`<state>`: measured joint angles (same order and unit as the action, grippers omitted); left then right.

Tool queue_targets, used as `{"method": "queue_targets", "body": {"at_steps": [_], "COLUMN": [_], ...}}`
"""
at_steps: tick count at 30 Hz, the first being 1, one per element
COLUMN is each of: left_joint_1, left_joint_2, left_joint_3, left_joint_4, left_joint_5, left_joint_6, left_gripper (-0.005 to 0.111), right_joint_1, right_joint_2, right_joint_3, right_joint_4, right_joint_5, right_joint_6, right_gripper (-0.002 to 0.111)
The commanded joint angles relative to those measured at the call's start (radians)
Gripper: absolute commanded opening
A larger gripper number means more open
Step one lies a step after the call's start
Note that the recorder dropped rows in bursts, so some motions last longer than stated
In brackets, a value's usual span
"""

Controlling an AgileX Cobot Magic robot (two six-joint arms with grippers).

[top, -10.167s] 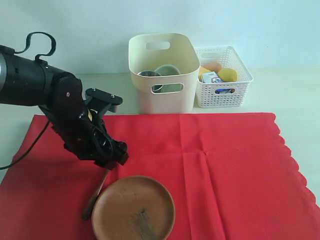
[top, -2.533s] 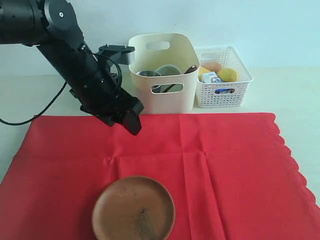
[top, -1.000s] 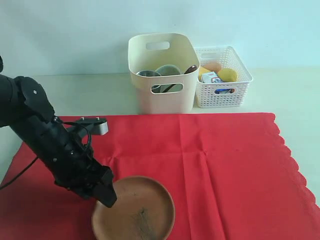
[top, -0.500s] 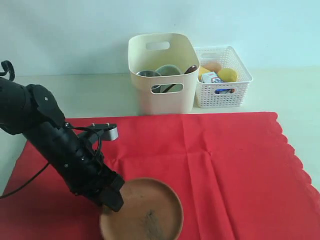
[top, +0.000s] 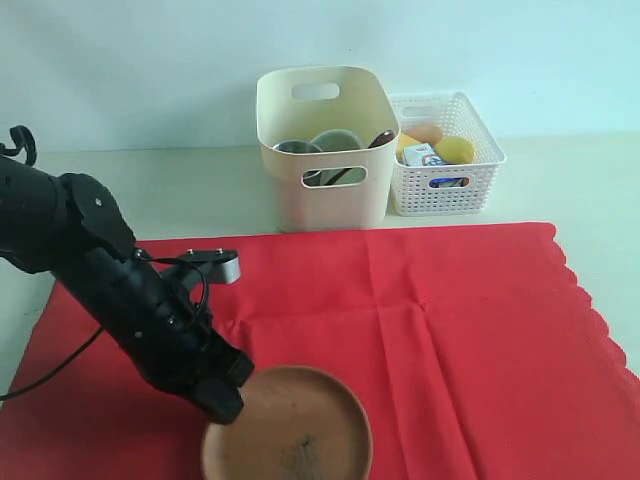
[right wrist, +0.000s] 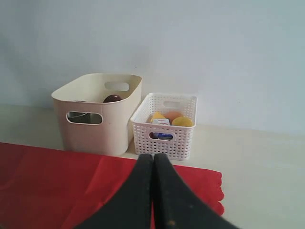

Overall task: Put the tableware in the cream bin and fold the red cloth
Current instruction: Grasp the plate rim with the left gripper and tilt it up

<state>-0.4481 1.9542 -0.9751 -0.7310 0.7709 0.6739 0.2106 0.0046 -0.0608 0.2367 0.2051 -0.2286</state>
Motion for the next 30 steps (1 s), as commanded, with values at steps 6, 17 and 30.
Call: {"method": "queue_targets", "body": {"at_steps": [6,17,30], "left_joint_1": [0.022,0.022,0.022], "left_joint_2": [-0.094,-0.296,-0.315], "left_joint_3": [0.011,0.011,-0.026], "left_joint_4": [0.069,0.065,0.008], "left_joint_5": [-0.1,-0.087,-0.117], "left_joint_6": [0.002,0.0,0.0], "left_gripper": [0.0,0.0,0.0], "right_joint_1": [-0.007,-0.007,-0.007], "right_joint_2": [-0.005,-0.005,-0.005], "right_joint_3": [0.005,0.005,0.005], "right_joint_4": [0.0,-0.002,-0.002], "right_joint_5": [-0.005,-0.005,-0.005], "right_joint_6": [-0.001,-0.001,-0.001], "right_gripper": [0.0,0.0,0.0]}}
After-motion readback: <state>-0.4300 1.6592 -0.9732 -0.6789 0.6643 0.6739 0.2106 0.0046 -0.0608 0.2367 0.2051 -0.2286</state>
